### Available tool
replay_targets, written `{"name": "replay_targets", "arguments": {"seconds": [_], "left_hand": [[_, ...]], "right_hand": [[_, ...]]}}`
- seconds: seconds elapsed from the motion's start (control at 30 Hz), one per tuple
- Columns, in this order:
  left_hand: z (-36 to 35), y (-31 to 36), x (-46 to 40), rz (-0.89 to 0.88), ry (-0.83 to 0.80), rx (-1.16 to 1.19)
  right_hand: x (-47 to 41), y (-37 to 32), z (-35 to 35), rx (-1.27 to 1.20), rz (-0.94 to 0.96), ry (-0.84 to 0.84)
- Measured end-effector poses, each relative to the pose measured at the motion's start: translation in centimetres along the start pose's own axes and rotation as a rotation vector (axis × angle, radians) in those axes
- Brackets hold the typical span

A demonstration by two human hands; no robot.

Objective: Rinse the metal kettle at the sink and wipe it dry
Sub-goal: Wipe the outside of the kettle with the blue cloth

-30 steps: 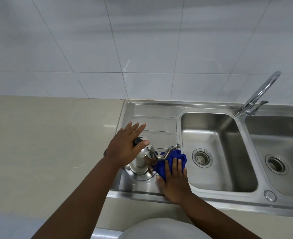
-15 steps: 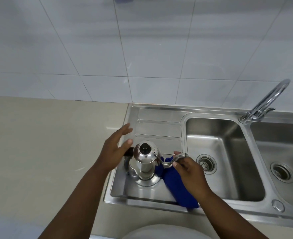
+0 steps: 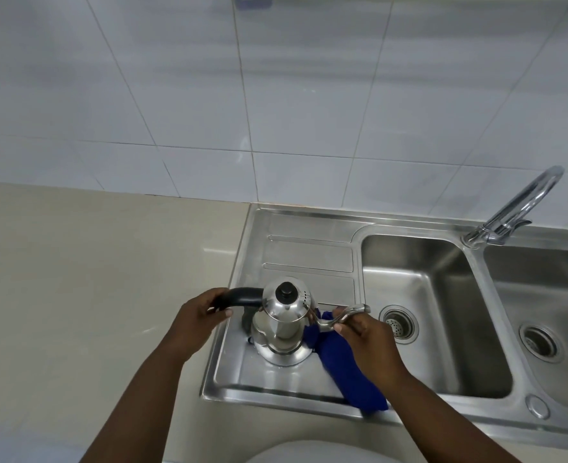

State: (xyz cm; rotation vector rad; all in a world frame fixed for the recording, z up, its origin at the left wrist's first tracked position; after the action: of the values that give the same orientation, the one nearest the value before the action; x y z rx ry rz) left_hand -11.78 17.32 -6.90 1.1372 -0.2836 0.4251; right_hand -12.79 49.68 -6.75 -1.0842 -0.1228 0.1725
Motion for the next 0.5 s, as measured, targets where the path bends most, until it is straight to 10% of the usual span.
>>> {"name": "replay_targets", "arguments": {"seconds": [0.5], "left_hand": [[13.3, 1.8, -0.3, -0.092, 0.226, 0.017]], "right_hand": [[-7.3, -9.8, -6.0, -0.106, 0.177, -0.102]]}}
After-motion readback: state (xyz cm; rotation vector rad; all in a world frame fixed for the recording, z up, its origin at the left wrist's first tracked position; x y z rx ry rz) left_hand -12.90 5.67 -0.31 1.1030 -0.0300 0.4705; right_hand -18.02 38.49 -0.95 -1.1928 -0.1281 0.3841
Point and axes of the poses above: each hand's wrist, its own x-axis away from the middle knuckle, its own z-axis out of the back of the hand, y = z × x, the point moved 7 cm from there along -x, towards the middle knuckle, and after that the axes turned 10 degrees about z, right-handed, at the moved point
